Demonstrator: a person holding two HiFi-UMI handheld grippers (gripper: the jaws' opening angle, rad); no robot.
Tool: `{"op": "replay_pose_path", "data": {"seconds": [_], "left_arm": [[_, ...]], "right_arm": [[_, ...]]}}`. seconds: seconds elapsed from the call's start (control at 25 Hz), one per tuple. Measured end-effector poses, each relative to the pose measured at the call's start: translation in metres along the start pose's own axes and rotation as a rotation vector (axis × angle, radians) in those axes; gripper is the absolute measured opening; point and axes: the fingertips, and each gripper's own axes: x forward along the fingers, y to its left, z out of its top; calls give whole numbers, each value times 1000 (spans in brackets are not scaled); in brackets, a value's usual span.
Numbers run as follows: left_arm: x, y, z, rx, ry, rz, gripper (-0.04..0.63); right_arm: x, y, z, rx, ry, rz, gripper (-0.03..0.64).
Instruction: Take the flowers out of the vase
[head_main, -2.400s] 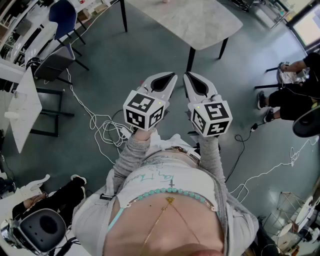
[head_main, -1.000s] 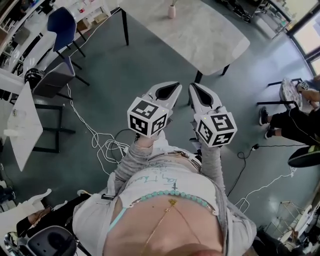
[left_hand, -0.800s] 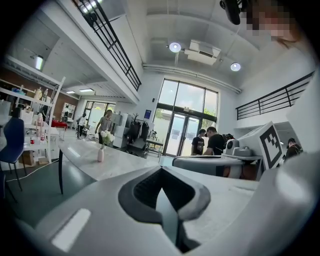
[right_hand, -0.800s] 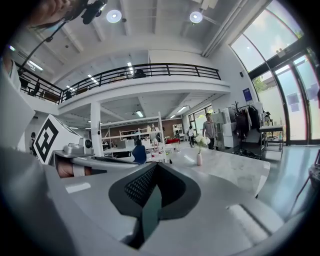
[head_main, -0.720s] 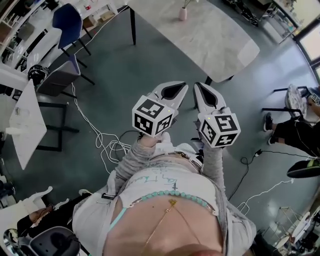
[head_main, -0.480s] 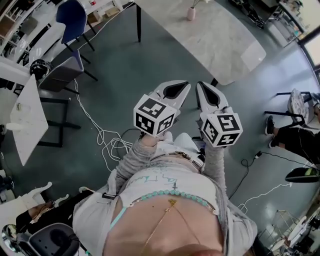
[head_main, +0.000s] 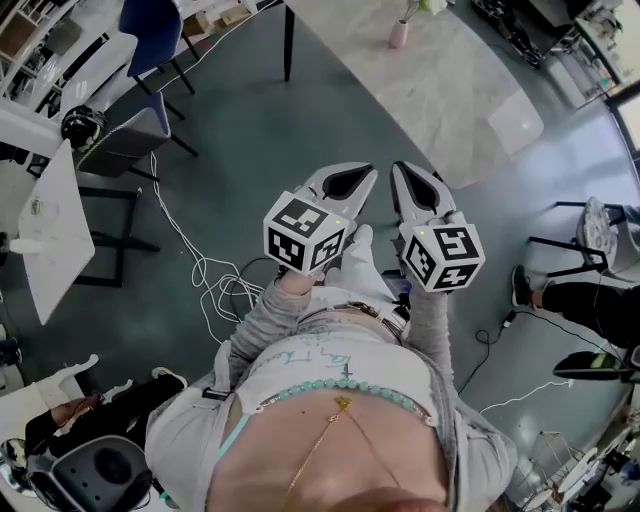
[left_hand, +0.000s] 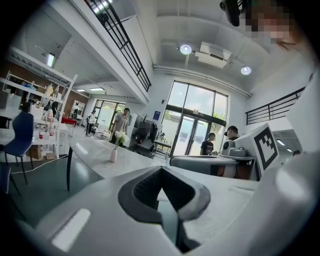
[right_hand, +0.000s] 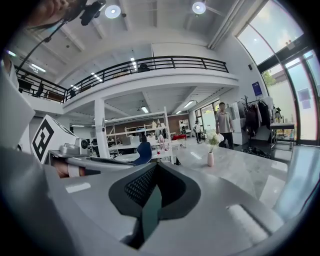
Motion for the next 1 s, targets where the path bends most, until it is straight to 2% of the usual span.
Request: {"op": "replay_pose_path", "data": {"seconds": [0.32, 0.6, 1.0], "left_arm": [[46, 39, 24, -14, -1, 28, 0], [92, 66, 46, -16, -8, 54, 0], [150, 83, 67, -10, -35, 102, 2]], "right_arm": [[44, -43, 24, 3, 2, 24, 26], [78, -84, 49, 16, -41, 66, 26], [105, -139, 65, 10, -49, 117, 26]]}}
